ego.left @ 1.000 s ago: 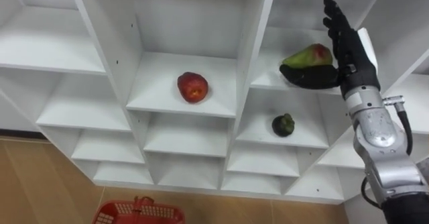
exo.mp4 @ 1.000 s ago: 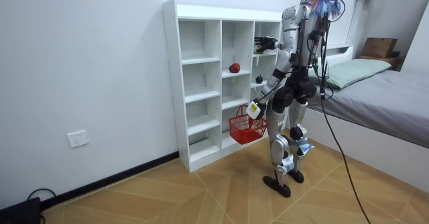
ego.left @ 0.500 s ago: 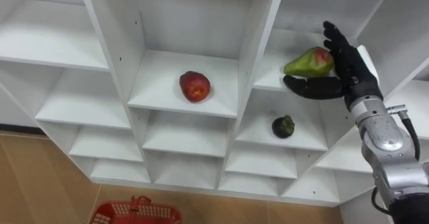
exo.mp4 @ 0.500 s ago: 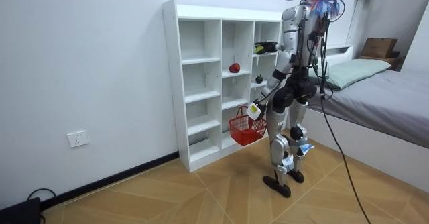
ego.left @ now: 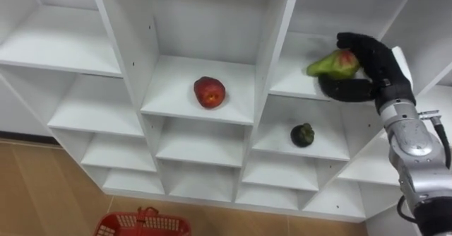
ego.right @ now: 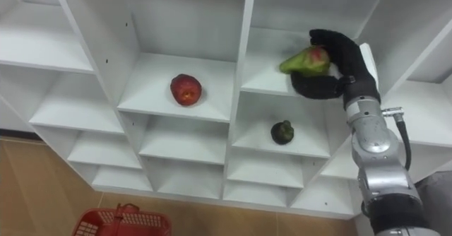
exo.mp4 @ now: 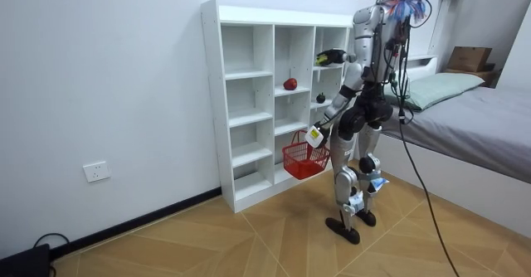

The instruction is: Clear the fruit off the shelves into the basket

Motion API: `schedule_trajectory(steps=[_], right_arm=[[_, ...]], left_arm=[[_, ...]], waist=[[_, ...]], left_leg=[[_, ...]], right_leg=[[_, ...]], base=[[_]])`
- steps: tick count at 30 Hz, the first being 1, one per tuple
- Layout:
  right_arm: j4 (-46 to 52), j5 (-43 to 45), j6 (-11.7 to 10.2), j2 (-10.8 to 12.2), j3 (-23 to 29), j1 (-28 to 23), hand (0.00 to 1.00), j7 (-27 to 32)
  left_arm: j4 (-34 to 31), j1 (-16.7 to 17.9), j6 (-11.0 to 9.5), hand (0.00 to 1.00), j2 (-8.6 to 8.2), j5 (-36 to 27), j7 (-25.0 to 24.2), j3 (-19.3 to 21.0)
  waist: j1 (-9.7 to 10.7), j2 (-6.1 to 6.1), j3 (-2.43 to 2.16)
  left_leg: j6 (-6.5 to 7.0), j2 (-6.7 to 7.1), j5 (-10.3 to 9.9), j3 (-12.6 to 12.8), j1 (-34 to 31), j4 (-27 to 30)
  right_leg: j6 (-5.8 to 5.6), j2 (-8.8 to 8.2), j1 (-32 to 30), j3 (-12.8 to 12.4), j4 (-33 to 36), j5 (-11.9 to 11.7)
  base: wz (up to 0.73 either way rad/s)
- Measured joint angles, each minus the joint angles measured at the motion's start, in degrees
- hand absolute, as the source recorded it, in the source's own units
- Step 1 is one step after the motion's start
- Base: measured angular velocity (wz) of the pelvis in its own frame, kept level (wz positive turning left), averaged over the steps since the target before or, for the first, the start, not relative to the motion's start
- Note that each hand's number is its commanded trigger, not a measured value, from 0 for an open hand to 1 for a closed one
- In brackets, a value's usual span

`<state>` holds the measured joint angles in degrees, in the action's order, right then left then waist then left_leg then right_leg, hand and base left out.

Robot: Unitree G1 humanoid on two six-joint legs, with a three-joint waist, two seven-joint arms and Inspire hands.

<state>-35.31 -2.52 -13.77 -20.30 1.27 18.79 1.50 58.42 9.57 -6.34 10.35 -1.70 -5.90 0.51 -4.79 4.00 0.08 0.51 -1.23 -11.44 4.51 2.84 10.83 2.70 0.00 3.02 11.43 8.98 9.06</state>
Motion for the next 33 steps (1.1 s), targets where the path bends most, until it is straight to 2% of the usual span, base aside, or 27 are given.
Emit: schedule_trajectory(steps=[6, 10, 17, 21, 28, 33], right_arm=[[-0.5, 0.2, 0.0, -0.1, 0.4, 0.2, 1.00, 0.4], [-0.6, 0.3, 0.1, -0.1, 0.3, 0.2, 1.00, 0.4], [0.3, 1.6, 0.2, 0.1, -0.2, 0.1, 1.00, -0.7], [1.5, 1.3, 0.7, 0.1, -0.7, 0.1, 1.00, -0.9], [10.3, 1.5, 1.4, 0.3, -2.9, -4.9, 1.00, -1.1], [20.5, 2.8, 1.4, 0.5, -4.9, -11.8, 1.00, -2.9]], left_arm=[[0.0, 0.0, 0.0, 1.00, 0.01, 0.0, 0.0, 0.0], [0.0, -0.1, 0.0, 1.00, 0.01, 0.0, 0.0, -0.1], [-0.3, -0.2, 0.0, 1.00, 0.02, 0.0, -0.1, -0.1], [-0.3, -0.5, 0.0, 1.00, 0.09, -0.3, -0.1, -0.9], [-0.3, -1.4, -0.3, 1.00, 0.18, 0.0, 0.2, -1.3], [-0.3, -1.5, -0.4, 1.00, 0.11, 0.0, 0.3, -1.6]], waist=[[0.0, 0.48, 0.04], [-0.2, 0.89, 0.30], [-0.2, 0.74, 0.57], [0.0, 0.68, 0.56], [0.4, 0.55, 0.40], [0.9, -0.45, -0.27]], left_leg=[[0.00, 0.01, 0.0, 0.0, 0.1, 0.0], [-0.01, 0.01, 0.0, 0.0, 0.1, -0.1], [-0.02, 0.05, 0.0, 0.0, -0.3, -0.1], [-0.02, 0.06, 0.0, 0.0, -0.2, -0.1], [-0.02, -0.05, 0.0, 0.9, -0.2, -0.2], [-0.02, -0.11, 0.0, 1.2, -0.2, -0.4]], right_leg=[[0.00, 0.00, 0.0, 0.0, 0.0, 0.0], [0.00, 0.02, 0.0, 0.0, -0.2, 0.0], [-0.01, 0.00, -0.1, 0.1, -0.2, 0.0], [-0.01, 0.02, -0.1, 0.1, -0.2, 0.0], [-0.01, 0.10, -0.4, -0.5, -0.1, 0.0], [0.00, 0.07, -1.1, -1.2, 0.6, 0.0]], base=[[0.00], [0.00], [0.00], [0.00], [-0.04], [-0.08]])
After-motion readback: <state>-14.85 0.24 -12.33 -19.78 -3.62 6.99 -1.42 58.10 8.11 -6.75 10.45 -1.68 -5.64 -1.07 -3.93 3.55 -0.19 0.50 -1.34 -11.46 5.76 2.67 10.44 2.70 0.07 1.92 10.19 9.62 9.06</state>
